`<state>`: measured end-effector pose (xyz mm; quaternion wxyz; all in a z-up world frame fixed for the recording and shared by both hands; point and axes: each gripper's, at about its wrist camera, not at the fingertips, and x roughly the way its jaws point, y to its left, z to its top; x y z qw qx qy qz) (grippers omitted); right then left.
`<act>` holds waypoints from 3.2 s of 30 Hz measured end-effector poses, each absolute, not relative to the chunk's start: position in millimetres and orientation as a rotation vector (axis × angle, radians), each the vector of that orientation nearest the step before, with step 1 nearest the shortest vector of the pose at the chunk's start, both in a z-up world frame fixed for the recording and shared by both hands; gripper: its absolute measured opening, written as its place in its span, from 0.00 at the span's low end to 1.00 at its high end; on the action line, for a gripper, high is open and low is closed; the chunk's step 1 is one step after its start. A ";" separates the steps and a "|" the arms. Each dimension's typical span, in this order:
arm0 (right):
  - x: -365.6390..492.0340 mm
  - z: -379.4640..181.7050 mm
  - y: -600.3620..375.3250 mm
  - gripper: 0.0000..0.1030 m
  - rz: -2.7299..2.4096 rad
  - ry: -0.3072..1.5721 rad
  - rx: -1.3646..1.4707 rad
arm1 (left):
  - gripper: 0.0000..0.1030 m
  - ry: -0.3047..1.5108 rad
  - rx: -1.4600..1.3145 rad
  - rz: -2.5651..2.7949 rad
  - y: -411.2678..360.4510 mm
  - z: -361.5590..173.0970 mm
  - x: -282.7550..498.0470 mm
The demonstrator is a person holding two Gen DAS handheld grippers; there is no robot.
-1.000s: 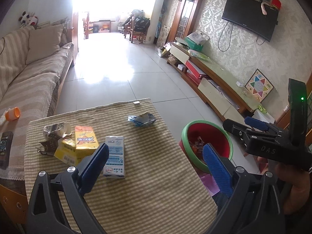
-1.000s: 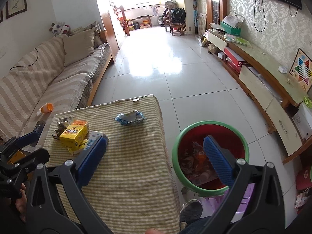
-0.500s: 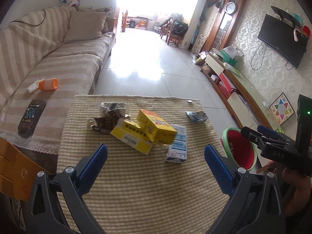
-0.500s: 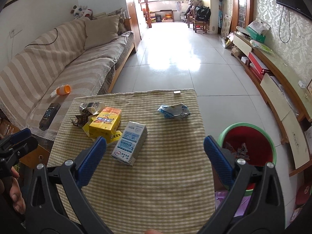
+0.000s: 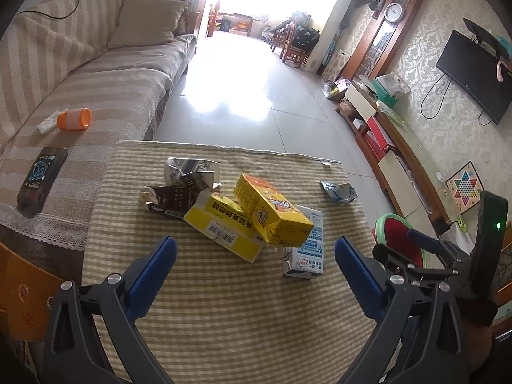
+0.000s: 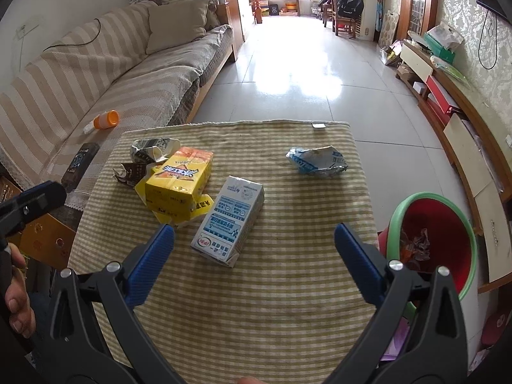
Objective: Collect trash
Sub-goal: 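Move both open tools back over the coffee table, then grasp the yellow juice box with the left tool while the right tool grasps the white milk carton, then lift the juice box and milk carton and carry both over the red bin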
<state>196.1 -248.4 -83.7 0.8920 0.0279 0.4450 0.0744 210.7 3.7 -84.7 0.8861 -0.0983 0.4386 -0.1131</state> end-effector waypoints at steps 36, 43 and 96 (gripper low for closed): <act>226.9 -162.9 -252.4 0.96 0.244 1.054 0.190 | 0.53 1.095 0.049 -0.086 -65.7 -146.1 310.2; 240.8 -159.9 -221.1 0.96 0.247 1.042 0.159 | 0.53 1.018 0.020 -0.090 -34.7 -107.8 292.5; 154.6 -43.3 -313.5 0.53 0.107 0.795 0.140 | 0.54 0.878 0.023 -0.252 -94.1 -40.8 185.1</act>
